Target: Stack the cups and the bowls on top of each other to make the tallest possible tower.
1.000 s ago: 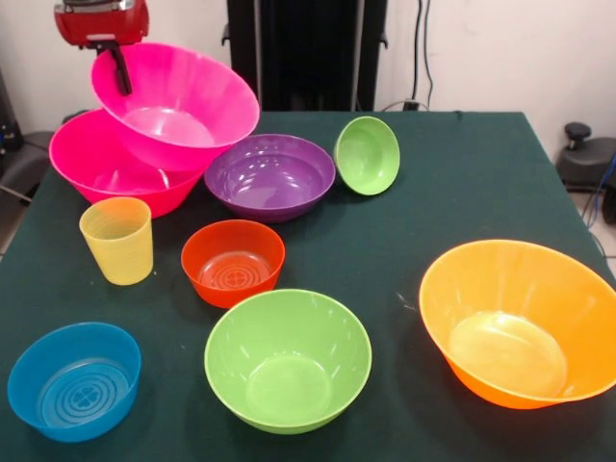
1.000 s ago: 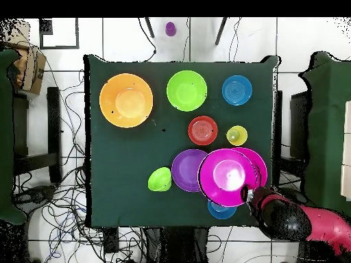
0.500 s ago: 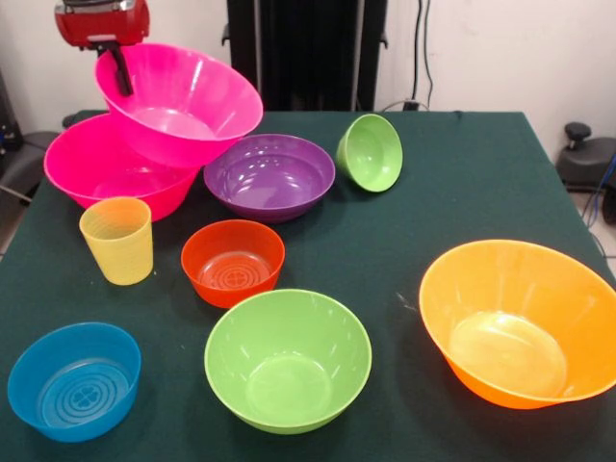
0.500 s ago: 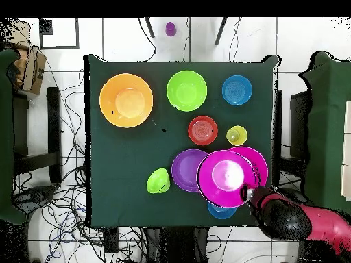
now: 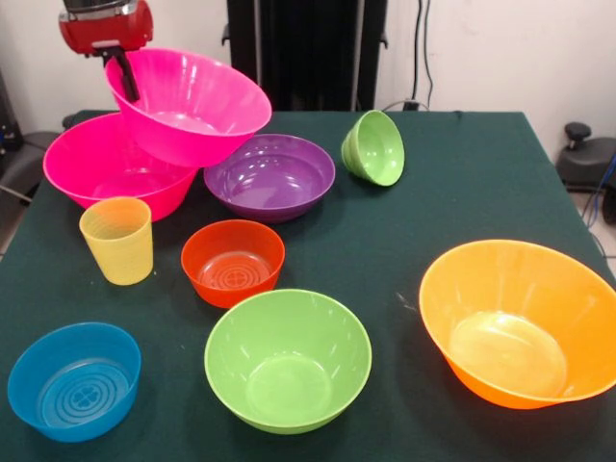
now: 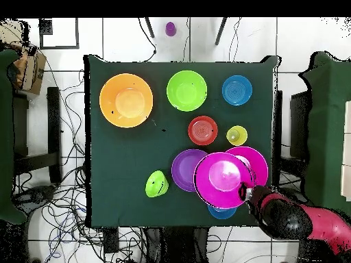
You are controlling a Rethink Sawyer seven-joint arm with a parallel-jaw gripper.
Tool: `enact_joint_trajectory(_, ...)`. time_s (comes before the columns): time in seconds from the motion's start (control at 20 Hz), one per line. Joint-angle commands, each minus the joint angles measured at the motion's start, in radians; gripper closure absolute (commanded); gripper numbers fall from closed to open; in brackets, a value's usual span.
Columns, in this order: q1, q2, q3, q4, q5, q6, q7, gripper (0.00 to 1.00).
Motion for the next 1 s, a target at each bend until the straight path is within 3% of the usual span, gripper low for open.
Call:
enact_joint_trajectory(0.05,0.005,0.082,0.061,0.054,-0.001,0.045,-0.148,1.00)
enact_joint_trajectory(0.35,-0.020,0.130,0.064,0.038,-0.014,0.059,-0.163,1.00)
enact_joint_trajectory(0.55,-0.055,0.105,0.087,0.010,0.022,0.161,-0.229,1.00)
enact_joint_trajectory(0.7,-0.075,0.027,0.113,-0.077,0.041,0.306,-0.361,1.00)
enact_joint_trajectory(1.0,-0.072,0.039,0.126,-0.223,-0.025,0.397,-0.465,1.00)
